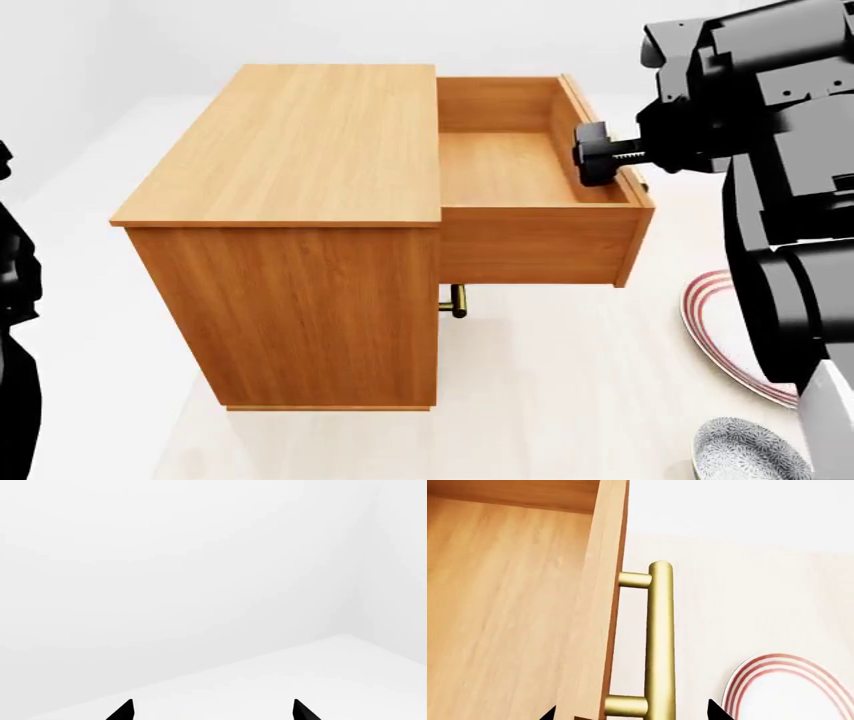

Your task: Open the top drawer of the cabinet and put the bowl in it.

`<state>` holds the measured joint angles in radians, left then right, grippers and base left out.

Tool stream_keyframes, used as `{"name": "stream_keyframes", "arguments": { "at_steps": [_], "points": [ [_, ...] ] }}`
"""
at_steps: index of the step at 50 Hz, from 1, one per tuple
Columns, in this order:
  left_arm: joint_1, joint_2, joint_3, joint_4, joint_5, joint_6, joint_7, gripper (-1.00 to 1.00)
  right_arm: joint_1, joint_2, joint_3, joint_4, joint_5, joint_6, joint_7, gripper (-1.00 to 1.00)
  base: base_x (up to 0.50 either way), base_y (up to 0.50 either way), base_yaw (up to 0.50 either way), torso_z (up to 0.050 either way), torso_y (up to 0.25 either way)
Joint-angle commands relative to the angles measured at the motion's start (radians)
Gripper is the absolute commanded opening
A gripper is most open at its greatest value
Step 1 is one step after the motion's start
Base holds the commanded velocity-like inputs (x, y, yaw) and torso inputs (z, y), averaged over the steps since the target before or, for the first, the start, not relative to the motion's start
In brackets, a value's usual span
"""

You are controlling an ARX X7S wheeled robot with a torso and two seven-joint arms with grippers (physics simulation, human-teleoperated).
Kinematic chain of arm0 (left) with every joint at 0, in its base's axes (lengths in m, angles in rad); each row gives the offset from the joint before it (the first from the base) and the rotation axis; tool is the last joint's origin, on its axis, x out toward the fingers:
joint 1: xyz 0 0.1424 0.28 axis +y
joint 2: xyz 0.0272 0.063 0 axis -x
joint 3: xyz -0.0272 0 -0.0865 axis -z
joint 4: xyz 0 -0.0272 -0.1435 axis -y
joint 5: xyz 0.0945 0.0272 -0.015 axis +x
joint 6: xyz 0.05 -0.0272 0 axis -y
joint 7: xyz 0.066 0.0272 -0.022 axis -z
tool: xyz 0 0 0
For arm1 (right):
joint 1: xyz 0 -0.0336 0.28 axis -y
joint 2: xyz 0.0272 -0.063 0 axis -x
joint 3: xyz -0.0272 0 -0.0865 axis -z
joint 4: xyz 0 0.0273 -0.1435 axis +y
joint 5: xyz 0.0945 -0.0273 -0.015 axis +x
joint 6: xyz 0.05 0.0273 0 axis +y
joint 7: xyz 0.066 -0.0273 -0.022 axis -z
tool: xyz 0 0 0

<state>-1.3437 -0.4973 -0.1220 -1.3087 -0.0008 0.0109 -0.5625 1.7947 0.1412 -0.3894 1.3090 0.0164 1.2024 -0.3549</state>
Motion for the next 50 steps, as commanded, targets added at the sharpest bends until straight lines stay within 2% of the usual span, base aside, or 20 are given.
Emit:
{"name": "stream_keyframes", "arguments": {
  "at_steps": [1,35,37,44,50],
  "points": [
    [-0.001,0.002,-0.004,0.000,0.000,-0.001,-0.002,1.00,0.010,0.031,-0.075,-0.001,-0.030,-0.010,0.021,1.00,0.00,0.00,0.00,0.000,0.000],
    [-0.001,0.003,-0.015,0.000,0.000,-0.009,0.001,1.00,0.013,0.119,-0.153,-0.001,-0.021,-0.009,0.091,1.00,0.00,0.00,0.00,0.000,0.000],
    [-0.001,0.003,-0.014,0.000,0.001,-0.008,0.000,1.00,0.026,0.125,-0.098,-0.001,0.009,-0.038,0.107,1.00,0.00,0.00,0.00,0.000,0.000],
    [0.000,0.003,-0.016,0.000,0.000,-0.010,0.002,1.00,0.118,0.169,0.242,-0.001,0.140,-0.092,0.121,1.00,0.00,0.00,0.00,0.000,0.000],
    [0.001,0.003,-0.015,0.000,0.001,-0.008,0.001,1.00,0.192,0.208,0.363,-0.001,0.138,-0.078,0.072,1.00,0.00,0.00,0.00,0.000,0.000]
  ]
}}
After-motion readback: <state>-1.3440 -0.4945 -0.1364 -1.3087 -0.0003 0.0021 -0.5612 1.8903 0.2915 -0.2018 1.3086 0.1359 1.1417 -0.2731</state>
